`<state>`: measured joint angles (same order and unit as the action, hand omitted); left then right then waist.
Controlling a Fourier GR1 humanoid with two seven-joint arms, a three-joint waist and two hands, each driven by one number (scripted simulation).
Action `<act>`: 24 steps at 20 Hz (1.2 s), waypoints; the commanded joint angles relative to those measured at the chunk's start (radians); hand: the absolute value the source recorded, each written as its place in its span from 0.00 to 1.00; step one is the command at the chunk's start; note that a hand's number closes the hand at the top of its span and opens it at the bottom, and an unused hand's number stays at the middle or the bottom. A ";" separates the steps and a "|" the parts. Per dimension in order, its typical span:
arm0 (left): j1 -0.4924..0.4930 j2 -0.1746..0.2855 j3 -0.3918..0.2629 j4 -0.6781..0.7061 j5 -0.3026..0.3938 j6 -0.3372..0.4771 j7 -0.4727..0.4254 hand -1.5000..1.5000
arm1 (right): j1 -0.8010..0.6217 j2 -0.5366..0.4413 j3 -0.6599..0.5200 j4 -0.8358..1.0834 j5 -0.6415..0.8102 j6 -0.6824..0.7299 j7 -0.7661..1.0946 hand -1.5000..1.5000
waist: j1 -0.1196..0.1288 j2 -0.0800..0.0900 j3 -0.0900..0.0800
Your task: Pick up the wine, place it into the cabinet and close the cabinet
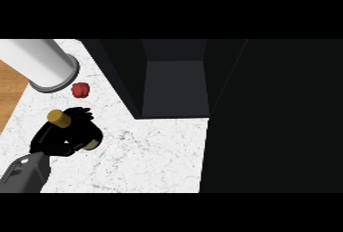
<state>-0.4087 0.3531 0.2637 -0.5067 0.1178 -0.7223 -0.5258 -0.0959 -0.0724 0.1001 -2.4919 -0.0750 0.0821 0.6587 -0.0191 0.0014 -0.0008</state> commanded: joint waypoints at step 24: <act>0.369 -0.212 -0.053 -0.587 -0.031 0.491 -0.237 1.00 | 0.040 0.009 -0.015 -0.102 -0.071 0.011 0.041 0.00 | 0.020 -0.004 0.001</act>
<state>-0.0980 0.1662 0.2129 -1.0221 0.0933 -0.2731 -0.7216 -0.0978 -0.0612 0.0953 -2.4865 -0.0748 0.0861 0.6720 0.0043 -0.0055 0.0022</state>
